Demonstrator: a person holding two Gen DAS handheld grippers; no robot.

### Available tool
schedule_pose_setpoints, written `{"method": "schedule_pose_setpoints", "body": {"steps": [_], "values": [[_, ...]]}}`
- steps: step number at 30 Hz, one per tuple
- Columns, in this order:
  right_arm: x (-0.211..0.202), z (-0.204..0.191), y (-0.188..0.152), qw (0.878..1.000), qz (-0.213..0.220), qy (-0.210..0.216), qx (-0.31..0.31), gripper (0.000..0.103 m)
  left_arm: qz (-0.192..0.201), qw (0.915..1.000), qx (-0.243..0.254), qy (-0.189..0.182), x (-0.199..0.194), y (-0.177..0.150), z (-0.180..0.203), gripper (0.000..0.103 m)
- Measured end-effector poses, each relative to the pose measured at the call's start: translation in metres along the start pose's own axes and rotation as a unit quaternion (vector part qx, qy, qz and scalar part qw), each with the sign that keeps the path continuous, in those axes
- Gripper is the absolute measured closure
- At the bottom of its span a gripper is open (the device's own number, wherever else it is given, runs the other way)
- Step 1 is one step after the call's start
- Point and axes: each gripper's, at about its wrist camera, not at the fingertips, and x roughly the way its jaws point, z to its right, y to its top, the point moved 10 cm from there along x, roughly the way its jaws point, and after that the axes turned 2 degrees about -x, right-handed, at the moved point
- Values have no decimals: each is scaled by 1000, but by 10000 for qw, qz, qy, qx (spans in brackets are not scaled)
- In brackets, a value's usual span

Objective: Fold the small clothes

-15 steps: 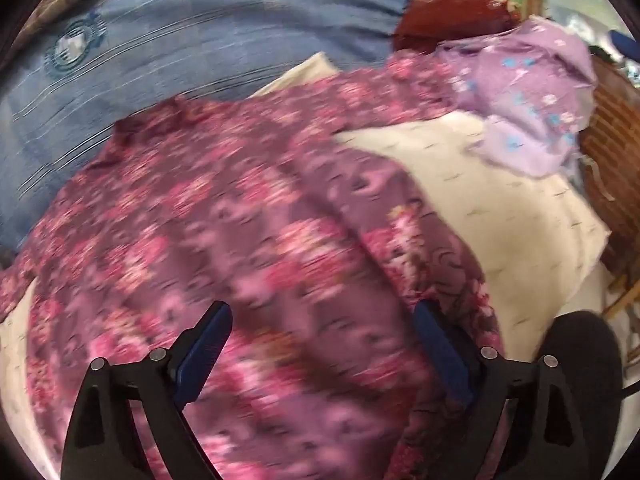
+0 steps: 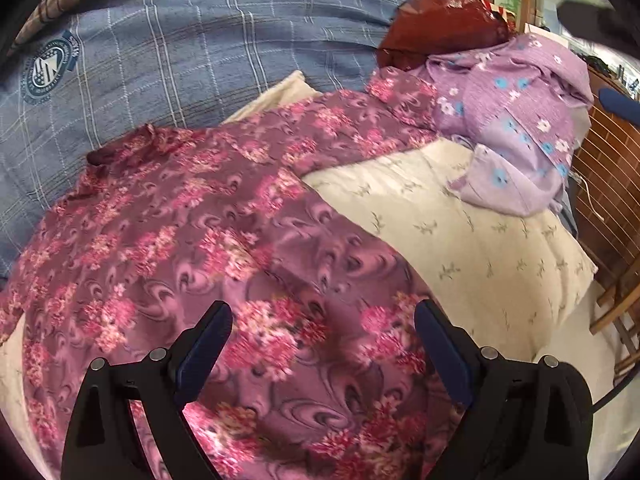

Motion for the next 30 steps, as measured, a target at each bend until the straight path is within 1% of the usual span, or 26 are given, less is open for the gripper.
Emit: {"method": "schedule_pose_setpoints", "body": {"steps": [4, 9, 12, 15, 18, 19, 23, 30], "values": [[8, 5, 4, 9998, -36, -76, -157, 1, 158, 9998, -98, 88, -7, 11, -5, 10], [16, 1, 9, 9998, -71, 9, -199, 1, 300, 9994, -135, 137, -20, 21, -12, 10], [18, 0, 13, 9995, -157, -22, -286, 1, 393, 9990, -124, 159, -28, 29, -14, 10], [22, 2, 15, 9997, -116, 28, -204, 1, 498, 9985, -120, 186, -36, 37, -16, 10], [27, 9, 18, 9997, -153, 13, -196, 1, 609, 9979, -109, 206, -45, 45, -17, 10], [31, 12, 14, 9996, -228, 9, -134, 1, 632, 9977, -101, 214, -46, 47, -17, 10], [39, 27, 13, 9994, -301, -136, -71, 1, 642, 9976, -142, 238, -47, 53, -19, 10], [51, 42, 12, 9992, -320, -223, -27, 1, 412, 9987, -189, 253, -30, 58, -17, 10]]}}
